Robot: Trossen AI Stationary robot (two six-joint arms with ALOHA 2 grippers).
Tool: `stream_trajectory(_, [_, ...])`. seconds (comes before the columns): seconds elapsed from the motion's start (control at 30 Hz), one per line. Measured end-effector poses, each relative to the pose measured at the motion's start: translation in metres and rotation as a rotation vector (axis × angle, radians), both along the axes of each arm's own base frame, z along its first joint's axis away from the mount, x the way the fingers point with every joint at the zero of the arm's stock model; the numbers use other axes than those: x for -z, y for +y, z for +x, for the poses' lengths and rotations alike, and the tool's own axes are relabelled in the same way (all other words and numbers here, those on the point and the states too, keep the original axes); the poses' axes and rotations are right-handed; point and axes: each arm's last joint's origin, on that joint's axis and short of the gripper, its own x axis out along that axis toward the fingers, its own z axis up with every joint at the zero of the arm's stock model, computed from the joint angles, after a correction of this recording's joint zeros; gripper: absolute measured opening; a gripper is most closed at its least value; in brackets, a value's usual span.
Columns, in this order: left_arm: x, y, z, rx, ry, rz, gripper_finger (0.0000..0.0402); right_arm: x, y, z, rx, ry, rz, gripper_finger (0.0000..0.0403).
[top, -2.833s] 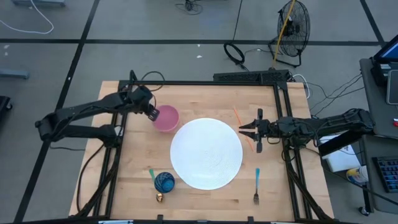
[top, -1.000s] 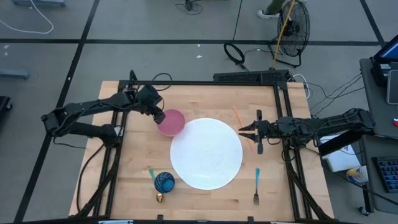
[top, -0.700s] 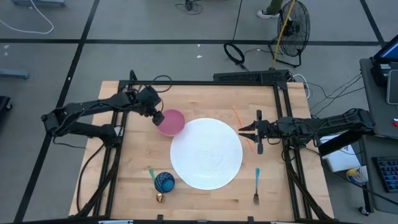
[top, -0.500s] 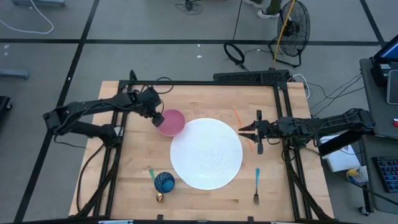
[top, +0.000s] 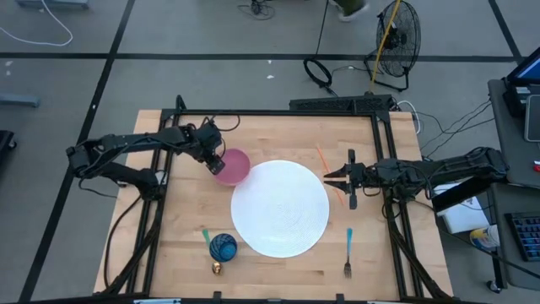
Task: Pick & Place Utensil
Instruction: Put the pink bowl on the white mat
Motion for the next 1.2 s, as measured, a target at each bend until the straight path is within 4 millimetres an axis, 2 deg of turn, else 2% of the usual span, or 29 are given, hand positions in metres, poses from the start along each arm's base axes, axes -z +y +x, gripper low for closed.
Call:
stream_trajectory(0.13, [0.000,0.000,0.000,-0.011,0.002,0.002,0.0112,0.000,0.000,0.000,0.001,0.000,0.000,0.0075])
stream_trajectory(0.27, [-0.001,0.002,0.001,-0.004,0.004,0.038,0.0033,0.000,0.000,0.000,0.001,0.000,0.000,0.0075])
stream_trajectory(0.33, [-0.002,0.003,0.002,-0.016,-0.007,0.071,0.0012,0.000,0.000,0.000,0.002,0.000,0.000,0.0075])
stream_trajectory(0.6, [-0.009,0.008,0.010,0.008,-0.108,0.137,0.0007,0.007,0.000,-0.001,0.003,0.020,-0.003,0.0075])
stream_trajectory(0.83, [-0.040,0.009,0.027,0.082,-0.249,0.130,0.0005,0.019,0.000,-0.002,0.003,0.042,-0.006,0.0075])
stream_trajectory(1.0, [-0.066,-0.008,0.047,0.179,-0.334,0.153,0.0004,0.021,0.000,-0.002,0.005,0.046,-0.008,0.0075])
stream_trajectory(1.2, [-0.087,-0.044,0.076,0.315,-0.391,0.156,0.0004,0.014,0.000,-0.001,-0.001,-0.026,-0.027,0.0075])
